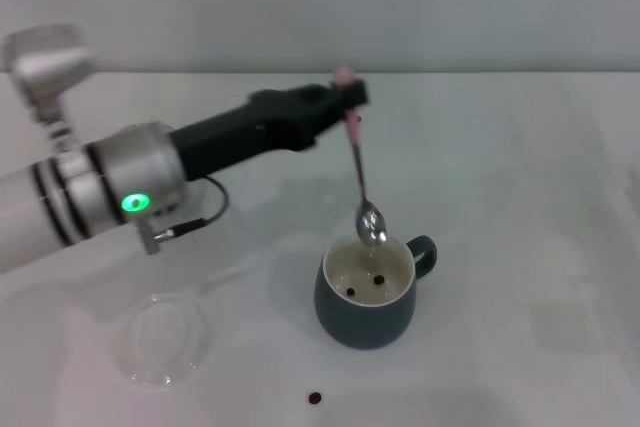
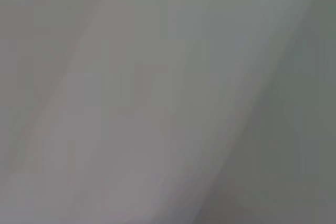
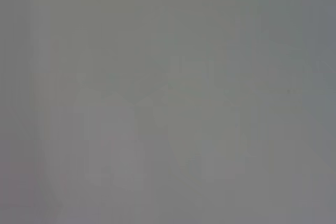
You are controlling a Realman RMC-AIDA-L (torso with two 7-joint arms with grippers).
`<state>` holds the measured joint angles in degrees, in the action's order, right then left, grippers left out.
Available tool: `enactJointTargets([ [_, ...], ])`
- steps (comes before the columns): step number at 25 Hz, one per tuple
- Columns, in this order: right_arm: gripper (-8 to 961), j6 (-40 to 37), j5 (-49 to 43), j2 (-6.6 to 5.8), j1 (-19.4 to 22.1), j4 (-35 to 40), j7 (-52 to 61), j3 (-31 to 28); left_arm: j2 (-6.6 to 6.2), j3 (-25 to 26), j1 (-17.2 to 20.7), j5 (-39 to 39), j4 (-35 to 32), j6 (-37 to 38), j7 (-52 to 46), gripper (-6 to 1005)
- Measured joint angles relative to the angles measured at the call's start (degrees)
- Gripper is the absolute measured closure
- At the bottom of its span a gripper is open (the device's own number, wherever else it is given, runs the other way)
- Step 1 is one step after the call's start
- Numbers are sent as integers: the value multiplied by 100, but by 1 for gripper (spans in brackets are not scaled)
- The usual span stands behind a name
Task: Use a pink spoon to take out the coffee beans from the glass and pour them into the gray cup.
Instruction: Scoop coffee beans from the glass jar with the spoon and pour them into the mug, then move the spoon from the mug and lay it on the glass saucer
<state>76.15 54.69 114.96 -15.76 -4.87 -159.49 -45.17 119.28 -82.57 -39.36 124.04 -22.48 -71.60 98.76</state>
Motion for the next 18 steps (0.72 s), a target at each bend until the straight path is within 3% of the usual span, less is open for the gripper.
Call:
enactJointTargets([
  [3, 79, 14, -1, 0, 7, -2, 5, 28, -24, 14, 507, 773, -142, -410, -44, 863],
  [4, 79, 14, -2, 0, 7, -6, 5, 39, -42, 23, 933, 1372, -207, -706, -54, 863],
  [5, 79, 15, -2, 0, 2, -4, 7, 43, -42, 23, 933, 1372, -207, -706, -54, 863],
  [12, 79, 22, -2, -7, -106, 26, 15, 44, -65, 29, 2544, 2693, -162, -1364, 55, 863],
  [15, 79, 28, -2, -18, -185, 63, 15, 44, -49, 28, 2975, 2893, 115, -1501, 86, 863],
  [18, 79, 23, -2, -24, -267, 122, 15, 43, -40, 32, 3099, 2988, 372, -1628, 83, 863],
])
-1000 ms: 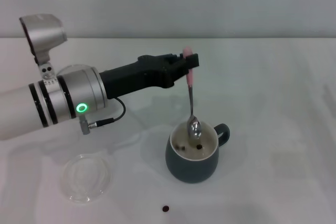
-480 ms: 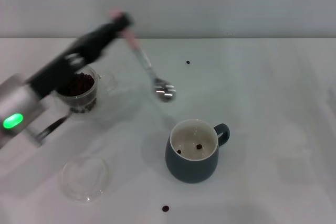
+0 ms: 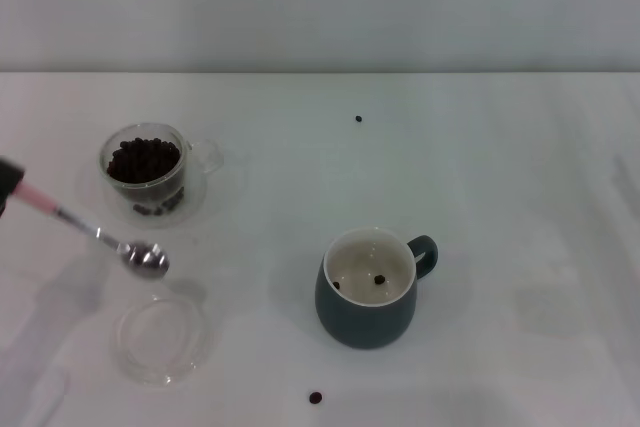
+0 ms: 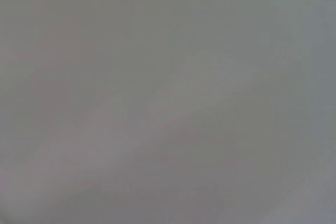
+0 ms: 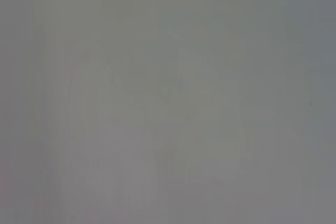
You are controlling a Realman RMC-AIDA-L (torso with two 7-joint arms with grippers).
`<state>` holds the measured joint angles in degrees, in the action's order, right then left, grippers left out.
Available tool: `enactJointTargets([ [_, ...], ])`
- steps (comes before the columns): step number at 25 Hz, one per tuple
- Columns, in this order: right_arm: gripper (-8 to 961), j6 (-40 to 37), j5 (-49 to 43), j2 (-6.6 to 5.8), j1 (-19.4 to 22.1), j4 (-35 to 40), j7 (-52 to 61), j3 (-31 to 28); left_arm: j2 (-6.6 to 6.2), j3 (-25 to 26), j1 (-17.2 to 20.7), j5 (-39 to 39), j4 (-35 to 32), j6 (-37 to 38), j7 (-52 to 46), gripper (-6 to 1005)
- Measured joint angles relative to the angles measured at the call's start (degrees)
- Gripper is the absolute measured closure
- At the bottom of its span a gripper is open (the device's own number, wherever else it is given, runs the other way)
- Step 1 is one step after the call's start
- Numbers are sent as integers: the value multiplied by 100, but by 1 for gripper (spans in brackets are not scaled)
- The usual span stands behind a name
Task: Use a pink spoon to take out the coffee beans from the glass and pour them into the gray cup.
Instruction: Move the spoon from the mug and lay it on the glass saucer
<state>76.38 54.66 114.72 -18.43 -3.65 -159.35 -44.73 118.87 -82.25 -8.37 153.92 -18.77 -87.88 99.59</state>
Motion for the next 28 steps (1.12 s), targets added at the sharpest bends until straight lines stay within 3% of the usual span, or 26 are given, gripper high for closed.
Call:
enactJointTargets([
  [4, 79, -27, 0, -2, -78, 17, -26, 0, -34, 2, 49, 196, 961, -291, 9, 863],
  [8, 79, -74, 1, -2, -170, 62, -45, 0, -98, 2, 57, 223, 1301, -181, 121, 864],
  [28, 79, -177, 32, -9, -479, 149, -47, -37, 22, 84, -632, -55, 1459, 1201, 336, 864],
])
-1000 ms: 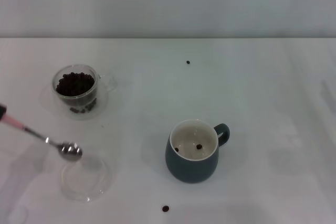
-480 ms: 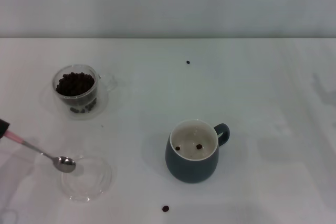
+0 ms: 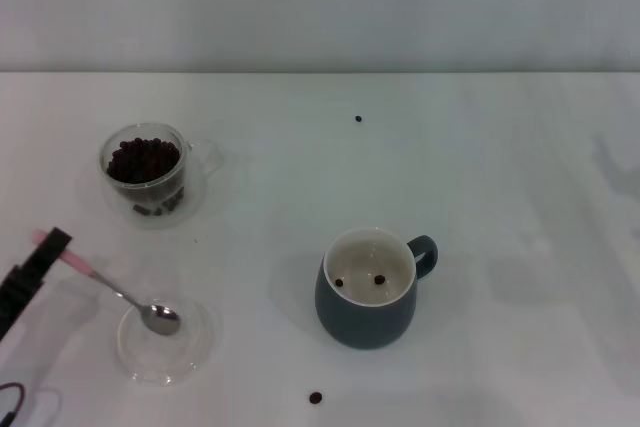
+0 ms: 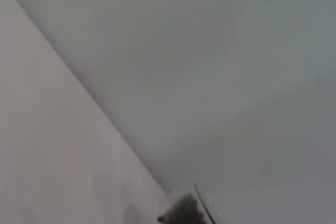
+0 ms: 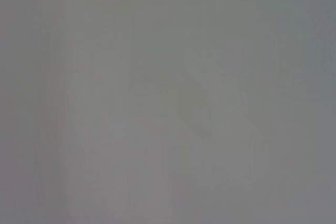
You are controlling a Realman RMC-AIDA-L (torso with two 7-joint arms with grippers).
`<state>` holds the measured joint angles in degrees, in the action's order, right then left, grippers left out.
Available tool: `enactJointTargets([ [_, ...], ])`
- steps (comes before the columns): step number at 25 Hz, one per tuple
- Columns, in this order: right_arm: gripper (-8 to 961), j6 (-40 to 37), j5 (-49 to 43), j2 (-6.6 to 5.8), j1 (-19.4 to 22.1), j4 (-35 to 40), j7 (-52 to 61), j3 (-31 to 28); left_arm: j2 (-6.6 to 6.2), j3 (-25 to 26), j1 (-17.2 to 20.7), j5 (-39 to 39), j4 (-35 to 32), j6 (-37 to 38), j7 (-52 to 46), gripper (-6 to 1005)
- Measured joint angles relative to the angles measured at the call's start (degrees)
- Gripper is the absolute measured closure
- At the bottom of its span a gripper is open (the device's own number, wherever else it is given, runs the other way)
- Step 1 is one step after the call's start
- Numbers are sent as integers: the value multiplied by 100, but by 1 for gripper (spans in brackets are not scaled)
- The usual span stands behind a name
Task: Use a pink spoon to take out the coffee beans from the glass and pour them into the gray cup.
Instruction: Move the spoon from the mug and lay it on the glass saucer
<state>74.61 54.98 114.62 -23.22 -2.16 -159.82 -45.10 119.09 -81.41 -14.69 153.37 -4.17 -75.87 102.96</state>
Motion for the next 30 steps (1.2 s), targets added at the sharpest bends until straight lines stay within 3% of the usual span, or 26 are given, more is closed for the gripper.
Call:
enactJointTargets([
  [6, 79, 13, 8, -2, 4, -5, 3, -2, 10, -7, -135, -467, 61, 142, -9, 864],
  [28, 79, 145, -22, 8, 198, -4, 39, 37, 10, 37, 23, -737, 43, 263, 301, 783],
  [30, 79, 162, -22, 7, 222, -4, 40, 37, 2, 44, 69, -646, 18, 245, 447, 697],
])
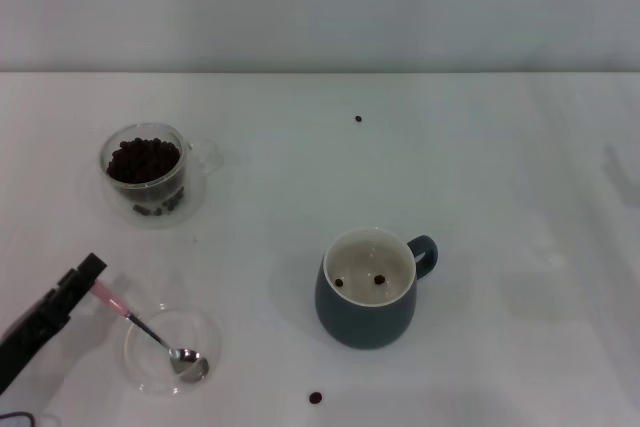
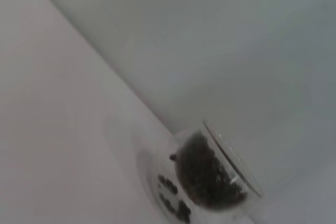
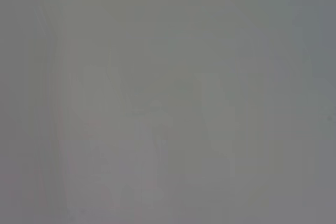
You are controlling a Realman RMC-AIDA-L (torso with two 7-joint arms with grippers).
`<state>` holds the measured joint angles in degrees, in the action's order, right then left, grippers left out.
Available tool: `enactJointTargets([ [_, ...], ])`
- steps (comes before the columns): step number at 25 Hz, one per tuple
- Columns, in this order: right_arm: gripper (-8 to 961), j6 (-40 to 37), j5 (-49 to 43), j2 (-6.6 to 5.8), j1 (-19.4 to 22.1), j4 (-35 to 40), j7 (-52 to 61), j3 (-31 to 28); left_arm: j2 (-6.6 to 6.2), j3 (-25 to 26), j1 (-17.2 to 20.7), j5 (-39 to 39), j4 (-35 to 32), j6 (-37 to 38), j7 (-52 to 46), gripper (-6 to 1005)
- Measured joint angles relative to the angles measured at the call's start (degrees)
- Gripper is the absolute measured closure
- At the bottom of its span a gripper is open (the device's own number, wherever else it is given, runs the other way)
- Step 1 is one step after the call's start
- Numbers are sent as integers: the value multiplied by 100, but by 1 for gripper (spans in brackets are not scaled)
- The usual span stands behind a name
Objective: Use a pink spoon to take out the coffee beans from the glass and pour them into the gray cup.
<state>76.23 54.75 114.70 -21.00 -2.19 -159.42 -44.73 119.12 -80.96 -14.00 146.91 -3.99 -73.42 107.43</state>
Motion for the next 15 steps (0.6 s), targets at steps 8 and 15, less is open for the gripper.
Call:
enactJointTargets([
  [8, 79, 133, -9, -1, 86, 0, 16, 0, -57, 2, 68, 402, -32, -78, 482, 272],
  [15, 79, 134, -10, 1, 161, 0, 16, 0, -61, 11, 268, 1163, -87, -86, 1454, 129],
])
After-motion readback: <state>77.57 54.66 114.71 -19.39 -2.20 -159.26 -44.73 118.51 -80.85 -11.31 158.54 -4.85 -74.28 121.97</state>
